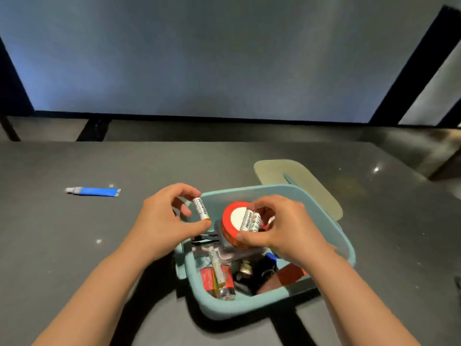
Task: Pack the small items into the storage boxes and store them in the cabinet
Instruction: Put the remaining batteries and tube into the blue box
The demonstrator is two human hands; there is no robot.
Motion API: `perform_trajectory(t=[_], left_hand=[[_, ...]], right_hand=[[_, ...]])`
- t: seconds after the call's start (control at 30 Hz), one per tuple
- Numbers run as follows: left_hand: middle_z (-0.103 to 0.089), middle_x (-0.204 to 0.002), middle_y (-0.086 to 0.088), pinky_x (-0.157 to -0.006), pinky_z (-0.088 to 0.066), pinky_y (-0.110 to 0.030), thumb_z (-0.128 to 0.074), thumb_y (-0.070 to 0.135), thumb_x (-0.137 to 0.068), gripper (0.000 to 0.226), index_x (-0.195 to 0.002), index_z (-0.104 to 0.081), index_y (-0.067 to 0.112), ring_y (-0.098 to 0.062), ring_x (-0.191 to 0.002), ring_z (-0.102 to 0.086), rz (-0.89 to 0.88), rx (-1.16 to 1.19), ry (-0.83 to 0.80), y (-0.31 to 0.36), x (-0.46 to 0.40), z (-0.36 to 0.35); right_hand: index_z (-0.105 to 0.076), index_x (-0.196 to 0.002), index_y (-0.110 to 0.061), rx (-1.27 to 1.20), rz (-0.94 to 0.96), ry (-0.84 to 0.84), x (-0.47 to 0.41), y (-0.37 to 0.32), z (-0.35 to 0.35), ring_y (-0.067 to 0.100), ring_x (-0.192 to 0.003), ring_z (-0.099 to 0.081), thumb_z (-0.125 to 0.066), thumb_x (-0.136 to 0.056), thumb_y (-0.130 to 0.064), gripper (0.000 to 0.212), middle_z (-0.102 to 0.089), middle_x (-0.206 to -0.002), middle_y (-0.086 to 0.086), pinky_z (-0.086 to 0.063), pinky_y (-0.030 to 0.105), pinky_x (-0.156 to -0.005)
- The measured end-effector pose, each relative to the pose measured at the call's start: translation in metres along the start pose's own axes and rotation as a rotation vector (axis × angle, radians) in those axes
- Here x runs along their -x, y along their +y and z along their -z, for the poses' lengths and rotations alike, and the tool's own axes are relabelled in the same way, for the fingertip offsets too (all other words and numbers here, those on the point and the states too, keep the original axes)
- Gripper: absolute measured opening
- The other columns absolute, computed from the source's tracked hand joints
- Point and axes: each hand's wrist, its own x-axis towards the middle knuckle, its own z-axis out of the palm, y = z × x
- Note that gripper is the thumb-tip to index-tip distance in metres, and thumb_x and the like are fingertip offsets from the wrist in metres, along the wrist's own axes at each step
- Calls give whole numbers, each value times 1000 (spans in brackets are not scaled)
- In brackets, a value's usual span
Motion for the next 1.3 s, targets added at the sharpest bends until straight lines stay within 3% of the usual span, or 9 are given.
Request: perform_trajectory(t=[0.1,0.2,0.33,0.43,0.63,0.8,0.97,1.1,1.3], left_hand=[[-61,-78,17,-59,-41,-9,-88,24,-52,44,-87,-64,33,0,-66,-54,-32,-36,-41,12,-1,-32],[-61,-86,21,-61,-43,-10,-84,31,-53,43,-89,-61,37,1,-74,-57,-75,-103,-96,30,-14,-60],[-58,-97,19,-70,-51,-23,-79,35,-58,45,-95,-55,42,0,-82,-57,-63,-243,-189,45,-39,-91],[-57,-101,20,-77,-52,-31,-79,39,-58,48,-100,-56,40,-2,-87,-57,-36,-346,-243,45,-52,-107],[-57,-103,19,-79,-50,-30,-74,44,-59,51,-106,-56,36,-6,-94,-55,-33,-479,-303,38,-59,-123],[-61,-103,16,-75,-47,-27,-73,49,-59,52,-106,-56,35,-10,-95,-57,-71,-576,-364,38,-66,-139],[-63,-108,11,-76,-47,-31,-75,52,-60,57,-110,-57,32,-15,-99,-58,-102,-637,-432,45,-82,-165],[-65,-107,6,-77,-48,-32,-72,45,-67,49,-110,-60,28,-20,-101,-59,-134,-703,-451,46,-85,-186],[-65,-94,2,-63,-35,-28,-66,48,-71,34,-96,-64,25,-24,-90,-60,-185,-831,-455,42,-81,-193]], right_hand=[[-65,-90,-33,54,-39,-20,5,46,21,1,-75,-58,-83,-50,-54,48,-64,-85,-14,-40,11,-63],[-68,-93,-26,169,-51,-27,-11,85,36,4,-73,-56,-82,-54,-52,49,-62,-83,-12,-38,11,-59],[-68,-91,-10,268,16,-128,-47,106,34,21,-78,-59,-82,-60,-42,47,-65,-84,4,-50,36,-69],[-66,-91,-12,365,100,-295,-69,111,22,22,-78,-57,-81,-63,-41,43,-63,-84,4,-49,36,-69],[-59,-124,-21,398,212,-465,-87,126,4,20,-103,-53,-77,-72,-45,60,-57,-112,1,-42,30,-79],[-56,-127,-24,370,258,-401,-81,133,14,17,-107,-54,-78,-71,-42,63,-58,-117,-3,-42,28,-84],[-63,-114,-29,193,214,-185,-64,147,49,-3,-84,-53,-79,-70,-23,47,-58,-107,-16,-38,16,-73],[-66,-107,-30,97,175,-107,-46,150,58,-5,-84,-53,-80,-67,-20,43,-52,-91,-25,-41,18,-77],[-66,-105,-30,76,152,-65,-32,148,48,-1,-90,-55,-77,-70,-20,38,-54,-94,-23,-44,23,-83]])
